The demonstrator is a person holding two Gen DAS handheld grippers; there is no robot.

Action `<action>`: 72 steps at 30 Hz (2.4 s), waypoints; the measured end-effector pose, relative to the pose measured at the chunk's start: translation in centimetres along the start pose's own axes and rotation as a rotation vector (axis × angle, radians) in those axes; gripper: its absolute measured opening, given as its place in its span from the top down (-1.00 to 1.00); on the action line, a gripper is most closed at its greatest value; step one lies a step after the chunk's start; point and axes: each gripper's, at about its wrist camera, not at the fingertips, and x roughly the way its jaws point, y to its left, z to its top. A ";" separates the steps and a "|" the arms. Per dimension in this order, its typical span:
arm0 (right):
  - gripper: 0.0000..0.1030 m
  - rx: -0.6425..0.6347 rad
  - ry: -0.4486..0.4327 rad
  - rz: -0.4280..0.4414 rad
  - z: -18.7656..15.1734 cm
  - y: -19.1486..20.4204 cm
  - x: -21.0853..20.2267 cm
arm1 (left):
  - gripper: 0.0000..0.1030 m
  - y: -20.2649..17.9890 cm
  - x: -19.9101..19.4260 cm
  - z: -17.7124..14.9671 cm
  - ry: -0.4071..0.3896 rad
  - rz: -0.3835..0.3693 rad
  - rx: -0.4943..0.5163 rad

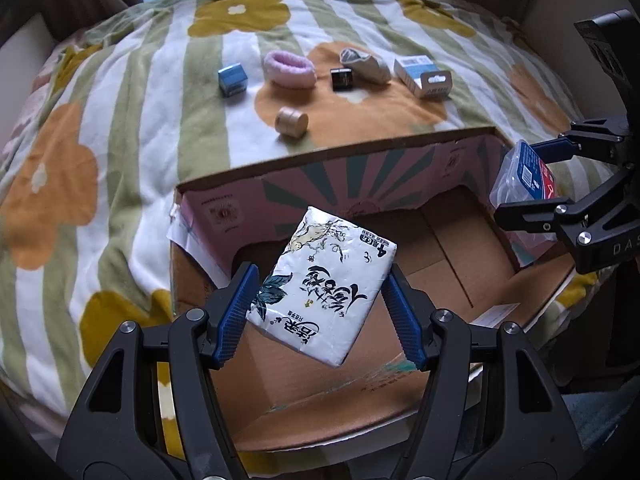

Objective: Organize objects
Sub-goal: 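Carry tissue pack and floss box into the cardboard box and open both tools, then withdraw both tools from the box back toward the remaining items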

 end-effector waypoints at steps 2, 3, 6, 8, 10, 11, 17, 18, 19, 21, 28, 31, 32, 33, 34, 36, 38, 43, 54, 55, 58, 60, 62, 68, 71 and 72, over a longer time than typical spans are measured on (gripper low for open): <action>-0.49 0.015 0.022 0.015 -0.8 0.2 1.5 | -0.18 -0.2 0.9 -0.5 0.013 0.006 -0.002; -0.49 0.026 0.026 0.023 -1.1 0.1 2.0 | -0.18 -0.3 1.2 -0.6 0.020 0.004 -0.006; -0.49 0.052 0.034 0.028 -1.6 -0.1 3.0 | -0.18 -0.6 1.7 -0.8 0.032 -0.006 -0.001; -0.49 0.065 0.030 0.034 -1.7 -0.3 3.2 | -0.18 -1.0 1.9 -1.0 0.039 -0.005 0.014; -0.49 0.070 0.025 0.036 -1.7 -0.5 3.2 | -0.18 -1.1 2.0 -1.0 0.043 -0.001 0.021; -0.49 0.071 0.024 0.039 -1.7 -0.6 3.2 | -0.18 -1.1 2.0 -1.0 0.046 0.001 0.021; -0.49 0.066 0.014 0.031 -1.3 -0.2 2.9 | -0.24 -1.4 1.3 -0.7 0.033 0.011 0.023; -0.49 0.070 0.016 0.028 -1.2 -0.2 2.9 | -0.31 -1.4 1.2 -0.6 0.035 0.014 0.023; -0.50 0.075 0.020 0.034 -1.2 -0.2 3.0 | -0.51 -1.4 1.1 -0.5 0.040 0.018 0.022; -0.50 0.098 0.035 0.051 -1.3 -0.3 3.1 | -0.91 -1.4 0.8 -0.4 0.035 0.007 0.019; -0.74 0.154 0.073 0.104 -2.0 -0.7 2.9 | -0.95 -1.5 -0.6 -0.4 0.031 0.010 0.024; -0.81 0.148 0.060 0.109 -2.2 -0.7 2.6 | -0.95 -1.3 -1.0 -0.5 0.031 -0.001 0.006; -0.89 0.146 0.056 0.106 -2.3 -0.6 2.5 | -0.95 -1.2 -1.1 -0.7 0.030 -0.004 0.003; -0.89 0.132 0.055 0.112 -2.2 -0.4 2.4 | -0.95 -1.2 -1.1 -0.7 0.031 -0.006 0.000; -0.90 0.128 0.056 0.113 -2.2 -0.3 2.3 | -0.95 -1.1 -1.2 -0.7 0.031 -0.006 -0.002; -0.90 0.119 0.055 0.109 -2.2 -0.1 2.1 | -0.95 -1.0 -1.3 -0.8 0.032 -0.004 -0.002; -0.90 0.115 0.056 0.105 -2.3 -0.1 2.0 | -0.95 -1.0 -1.3 -0.9 0.032 -0.005 -0.001; -0.90 -0.049 0.029 0.128 -1.1 0.5 1.4 | -0.95 -0.5 -1.9 -0.6 0.023 -0.010 -0.006; -0.90 -0.076 0.015 0.144 -0.1 0.2 0.0 | -0.95 0.7 -3.1 1.5 -0.005 -0.034 -0.018; -0.90 -0.076 0.009 0.144 0.0 0.2 -0.2 | -0.95 0.8 -3.2 1.8 -0.008 -0.034 -0.014; -0.90 -0.099 -0.015 0.146 0.5 0.3 -1.1 | -0.95 1.1 -3.7 2.7 -0.020 -0.035 0.000; -0.90 -0.111 -0.034 0.153 0.9 0.2 -1.7 | -0.95 1.3 -3.9 3.4 -0.028 -0.039 0.010; -0.90 -0.118 -0.052 0.164 1.5 0.0 -2.4 | -0.95 1.5 -4.1 4.2 -0.035 -0.043 0.020; -0.90 -0.162 -0.107 0.172 3.4 -0.5 -4.1 | -0.95 2.0 -4.4 6.7 -0.067 -0.074 0.063; -0.90 -0.185 -0.136 0.172 4.5 -1.0 -4.8 | -0.95 2.2 -4.2 8.2 -0.078 -0.077 0.090; -0.90 -0.225 -0.147 0.179 4.8 -1.3 -4.9 | -0.95 2.3 -4.1 8.8 -0.083 -0.077 0.100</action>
